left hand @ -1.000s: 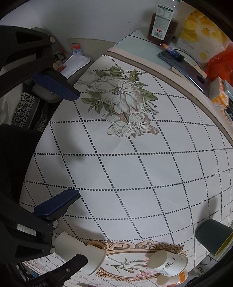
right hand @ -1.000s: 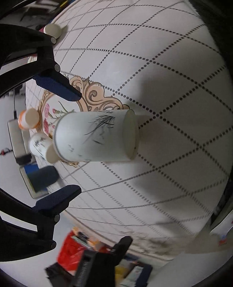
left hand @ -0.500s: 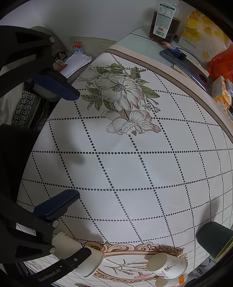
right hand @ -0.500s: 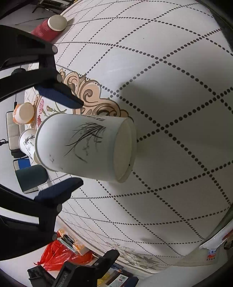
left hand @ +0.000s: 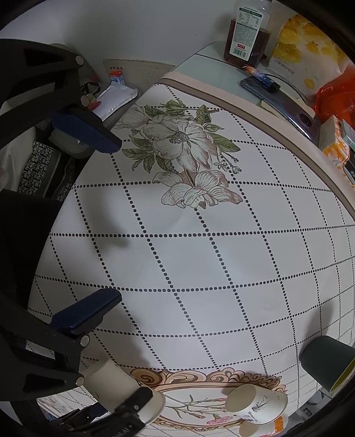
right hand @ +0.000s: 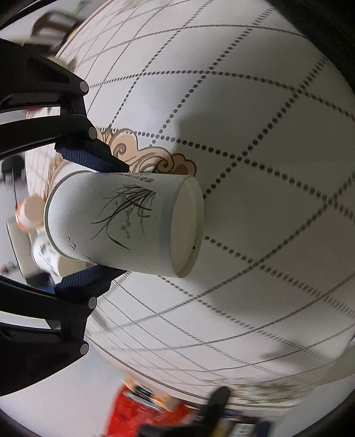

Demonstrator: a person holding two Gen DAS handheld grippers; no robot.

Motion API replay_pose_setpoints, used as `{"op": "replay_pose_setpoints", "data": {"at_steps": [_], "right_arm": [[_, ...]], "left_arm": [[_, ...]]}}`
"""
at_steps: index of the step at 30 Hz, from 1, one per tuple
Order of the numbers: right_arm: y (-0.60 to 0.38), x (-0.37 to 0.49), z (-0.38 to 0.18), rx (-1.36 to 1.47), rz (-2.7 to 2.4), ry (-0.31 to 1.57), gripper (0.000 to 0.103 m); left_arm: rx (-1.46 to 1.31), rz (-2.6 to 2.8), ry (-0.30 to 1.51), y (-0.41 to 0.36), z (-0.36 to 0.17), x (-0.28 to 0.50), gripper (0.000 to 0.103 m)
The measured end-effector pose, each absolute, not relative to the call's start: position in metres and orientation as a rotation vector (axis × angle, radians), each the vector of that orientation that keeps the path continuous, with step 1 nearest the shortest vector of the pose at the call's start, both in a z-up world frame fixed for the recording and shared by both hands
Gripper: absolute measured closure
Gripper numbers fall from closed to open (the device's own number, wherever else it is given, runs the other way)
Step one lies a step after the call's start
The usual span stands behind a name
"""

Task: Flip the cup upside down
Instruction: 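Rotate the right gripper to turn the white paper cup rim-down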

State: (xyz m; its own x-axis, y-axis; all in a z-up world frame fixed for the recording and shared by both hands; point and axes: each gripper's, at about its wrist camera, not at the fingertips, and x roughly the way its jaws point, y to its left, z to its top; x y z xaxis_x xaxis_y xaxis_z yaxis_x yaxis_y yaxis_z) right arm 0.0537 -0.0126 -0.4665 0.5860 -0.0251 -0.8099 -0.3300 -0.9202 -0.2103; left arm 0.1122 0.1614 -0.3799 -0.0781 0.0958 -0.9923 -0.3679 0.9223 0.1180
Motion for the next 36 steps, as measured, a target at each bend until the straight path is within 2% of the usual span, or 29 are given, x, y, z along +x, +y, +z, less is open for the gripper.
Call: {"op": "replay_pose_setpoints", "data": {"at_steps": [11, 17, 23, 36], "right_arm": [[0.030, 0.101, -0.447, -2.103, 1.006, 0.843, 0.037], [0.044, 0.149, -0.440, -1.798, 0.826, 1.212, 0.037], [0.034, 0.184, -0.439, -1.520, 0.717, 1.493, 0.037], [-0.016, 0.198, -0.444, -0.990, 0.549, 1.895, 0.037]], "left_arm": [[-0.176, 0.387, 1.584, 0.162, -0.363, 0.122, 0.001], [-0.130, 0.359, 1.560, 0.153, -0.353, 0.133, 0.001], [-0.092, 0.315, 1.544, 0.140, -0.346, 0.140, 0.001], [-0.040, 0.251, 1.539, 0.122, -0.346, 0.149, 0.001]]}}
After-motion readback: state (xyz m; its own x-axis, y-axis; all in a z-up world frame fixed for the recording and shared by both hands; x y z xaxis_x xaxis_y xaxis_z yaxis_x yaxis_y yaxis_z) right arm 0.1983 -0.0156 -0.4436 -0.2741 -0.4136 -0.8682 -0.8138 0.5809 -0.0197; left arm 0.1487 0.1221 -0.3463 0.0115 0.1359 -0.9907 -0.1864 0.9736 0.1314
